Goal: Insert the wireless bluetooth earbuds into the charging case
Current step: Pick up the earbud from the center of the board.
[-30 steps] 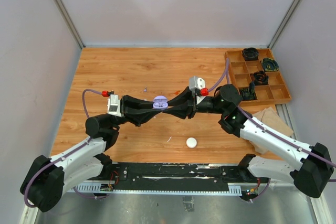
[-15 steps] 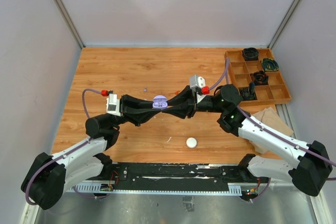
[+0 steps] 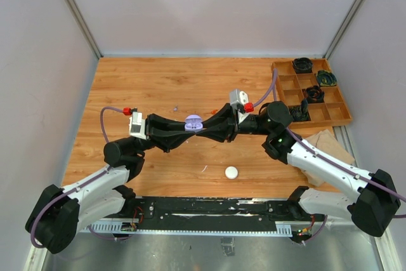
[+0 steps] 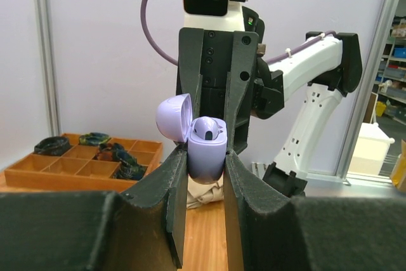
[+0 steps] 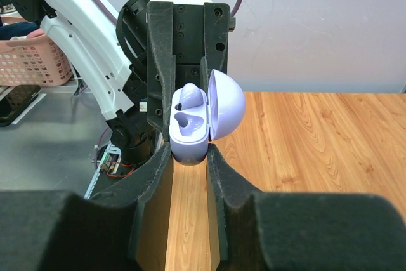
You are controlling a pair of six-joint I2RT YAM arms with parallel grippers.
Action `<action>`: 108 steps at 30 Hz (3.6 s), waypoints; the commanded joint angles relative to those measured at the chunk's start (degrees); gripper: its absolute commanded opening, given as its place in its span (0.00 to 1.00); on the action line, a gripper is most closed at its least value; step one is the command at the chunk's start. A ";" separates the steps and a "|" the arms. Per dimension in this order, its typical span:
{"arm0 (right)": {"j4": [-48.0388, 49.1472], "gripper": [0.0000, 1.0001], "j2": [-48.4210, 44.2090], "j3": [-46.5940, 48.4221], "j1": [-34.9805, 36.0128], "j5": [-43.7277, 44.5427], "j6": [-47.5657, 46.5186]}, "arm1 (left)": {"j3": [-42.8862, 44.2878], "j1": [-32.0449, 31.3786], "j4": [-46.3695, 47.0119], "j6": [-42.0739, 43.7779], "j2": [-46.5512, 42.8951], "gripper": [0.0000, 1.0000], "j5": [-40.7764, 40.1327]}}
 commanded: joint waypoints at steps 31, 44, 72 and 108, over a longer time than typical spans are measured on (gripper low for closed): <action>2.55 0.04 -1.20 -0.56 -3.31 -1.27 1.73 | 1.06 -0.66 -3.49 -2.84 -3.64 0.16 -0.74; 10.02 0.30 1.11 -1.73 -3.27 -0.49 7.49 | 0.22 -0.66 0.40 -3.69 -2.43 0.00 -2.13; 13.55 0.35 4.00 -0.55 -1.38 -0.69 9.53 | -0.04 -1.25 3.18 -4.67 -0.23 0.00 -2.59; -4.66 0.08 -9.16 -12.31 -5.44 18.75 -7.67 | 13.20 -1.38 -71.80 7.55 -7.77 0.73 -45.07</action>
